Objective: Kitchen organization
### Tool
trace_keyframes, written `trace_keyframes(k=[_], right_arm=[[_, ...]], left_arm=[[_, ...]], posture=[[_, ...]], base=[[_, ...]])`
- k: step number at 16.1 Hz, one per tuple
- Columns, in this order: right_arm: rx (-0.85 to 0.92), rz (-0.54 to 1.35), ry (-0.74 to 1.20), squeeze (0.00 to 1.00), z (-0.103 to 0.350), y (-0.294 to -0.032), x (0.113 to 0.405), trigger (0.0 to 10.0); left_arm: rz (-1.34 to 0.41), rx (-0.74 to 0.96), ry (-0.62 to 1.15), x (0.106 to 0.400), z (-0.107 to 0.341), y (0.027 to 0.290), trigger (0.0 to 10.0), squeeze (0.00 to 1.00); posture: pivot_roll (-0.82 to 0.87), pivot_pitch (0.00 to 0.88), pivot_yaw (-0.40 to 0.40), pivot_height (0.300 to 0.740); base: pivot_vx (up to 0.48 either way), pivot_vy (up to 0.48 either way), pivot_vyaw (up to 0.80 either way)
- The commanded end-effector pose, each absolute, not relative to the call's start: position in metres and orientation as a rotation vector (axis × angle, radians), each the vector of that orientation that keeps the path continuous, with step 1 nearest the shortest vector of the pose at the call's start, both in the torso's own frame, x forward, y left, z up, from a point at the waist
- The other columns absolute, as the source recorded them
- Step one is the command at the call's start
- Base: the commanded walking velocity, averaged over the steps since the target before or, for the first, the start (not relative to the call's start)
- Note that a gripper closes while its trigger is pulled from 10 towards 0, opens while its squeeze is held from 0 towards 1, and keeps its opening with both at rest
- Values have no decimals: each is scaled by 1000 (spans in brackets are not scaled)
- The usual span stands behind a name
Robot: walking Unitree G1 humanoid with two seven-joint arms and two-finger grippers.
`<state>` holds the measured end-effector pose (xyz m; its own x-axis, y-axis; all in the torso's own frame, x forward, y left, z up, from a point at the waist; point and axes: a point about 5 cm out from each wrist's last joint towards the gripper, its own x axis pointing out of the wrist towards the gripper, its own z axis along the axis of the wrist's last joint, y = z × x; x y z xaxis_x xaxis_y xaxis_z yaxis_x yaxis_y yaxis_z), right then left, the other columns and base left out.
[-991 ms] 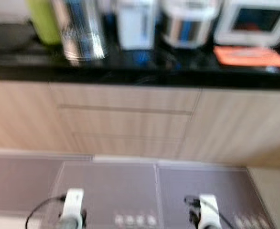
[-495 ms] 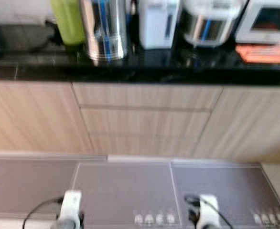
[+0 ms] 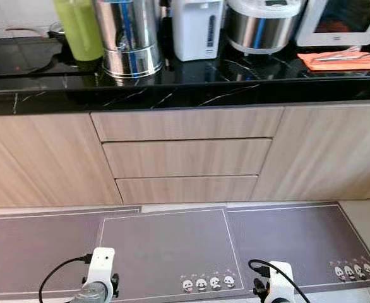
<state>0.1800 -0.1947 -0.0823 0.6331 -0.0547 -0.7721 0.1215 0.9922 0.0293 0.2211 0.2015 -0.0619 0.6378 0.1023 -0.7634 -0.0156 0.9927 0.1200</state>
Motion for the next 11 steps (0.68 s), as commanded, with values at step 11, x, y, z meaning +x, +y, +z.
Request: trace_keyframes(k=[11], right_arm=[[74, -98, 891, 0, -82, -196, 181, 10000]], left_arm=[[68, 89, 927, 212, -68, 198, 10000, 0]], posture=[[-37, 0, 10, 740]], base=[[0, 0, 0]])
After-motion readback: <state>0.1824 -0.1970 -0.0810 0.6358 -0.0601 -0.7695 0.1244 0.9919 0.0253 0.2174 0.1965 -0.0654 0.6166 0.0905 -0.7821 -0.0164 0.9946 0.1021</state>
